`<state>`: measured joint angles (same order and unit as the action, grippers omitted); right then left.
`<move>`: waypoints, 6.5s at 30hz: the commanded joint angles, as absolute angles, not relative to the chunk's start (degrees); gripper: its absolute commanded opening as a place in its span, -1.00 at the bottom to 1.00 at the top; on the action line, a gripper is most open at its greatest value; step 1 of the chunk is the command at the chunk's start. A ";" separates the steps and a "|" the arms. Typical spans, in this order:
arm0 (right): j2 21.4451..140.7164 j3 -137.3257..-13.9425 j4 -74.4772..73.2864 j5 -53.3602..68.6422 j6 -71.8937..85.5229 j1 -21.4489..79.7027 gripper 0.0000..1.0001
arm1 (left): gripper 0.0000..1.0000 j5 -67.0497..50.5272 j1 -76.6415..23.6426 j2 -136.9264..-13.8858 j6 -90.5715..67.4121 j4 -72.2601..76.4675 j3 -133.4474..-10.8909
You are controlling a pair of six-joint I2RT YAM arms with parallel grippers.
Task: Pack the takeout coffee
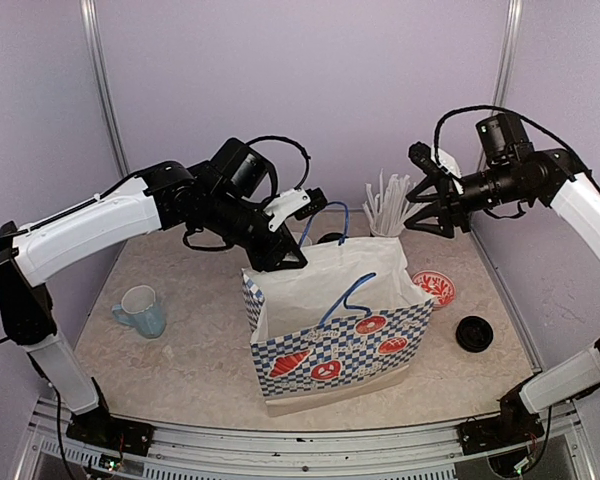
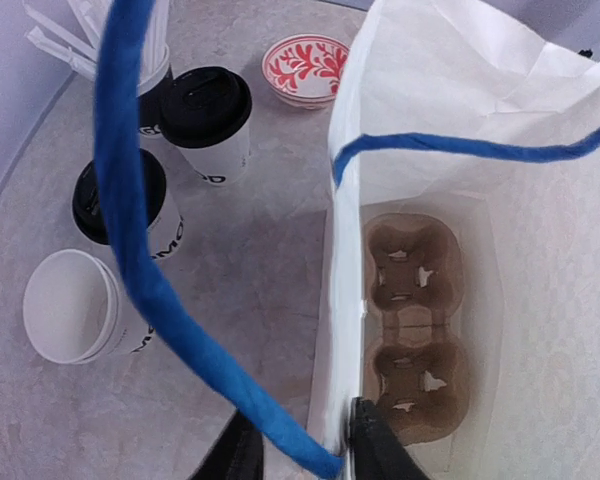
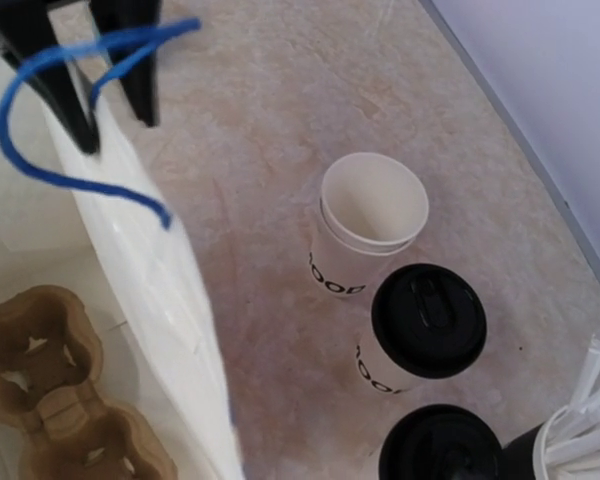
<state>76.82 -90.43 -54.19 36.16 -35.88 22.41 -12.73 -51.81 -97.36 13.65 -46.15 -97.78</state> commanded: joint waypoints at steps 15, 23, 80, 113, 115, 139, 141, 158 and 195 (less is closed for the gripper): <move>83.02 -90.01 -48.99 30.96 -32.52 19.86 0.61 | -1.00 -13.91 -52.18 -81.75 19.21 -50.52 -90.94; 88.46 -89.87 -47.26 30.89 -35.59 20.18 0.97 | -1.00 -13.10 -50.76 -77.30 17.29 -53.60 -86.41; 122.31 -115.52 -65.38 14.63 -35.64 23.92 0.77 | -1.00 -17.18 -49.55 -79.78 17.31 -53.55 -87.63; 109.67 -102.28 -66.79 13.16 -34.55 27.25 0.28 | -1.00 -16.82 -49.53 -80.66 17.14 -53.10 -88.33; 106.93 -99.20 -66.08 14.11 -35.12 27.32 0.28 | -1.00 -17.09 -49.59 -81.15 17.05 -53.21 -88.86; 92.92 -80.42 -73.47 11.56 -49.22 31.71 0.65 | -1.00 -17.80 -50.10 -85.16 16.70 -54.93 -92.54; 93.46 -80.80 -74.38 10.84 -49.66 31.81 0.72 | -1.00 -17.92 -50.05 -85.30 16.70 -54.88 -92.40; 94.58 -79.81 -73.60 7.48 -50.02 33.29 0.74 | -1.00 -17.75 -50.07 -85.31 16.97 -54.81 -91.85; 84.31 -111.57 -78.93 6.93 -48.44 34.20 0.08 | -1.00 -14.90 -50.27 -87.08 12.11 -53.17 -97.06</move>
<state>86.00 -104.79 -77.19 6.81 -50.37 34.35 -15.68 -49.82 -87.11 13.52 -54.70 -94.91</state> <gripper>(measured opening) 0.718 0.020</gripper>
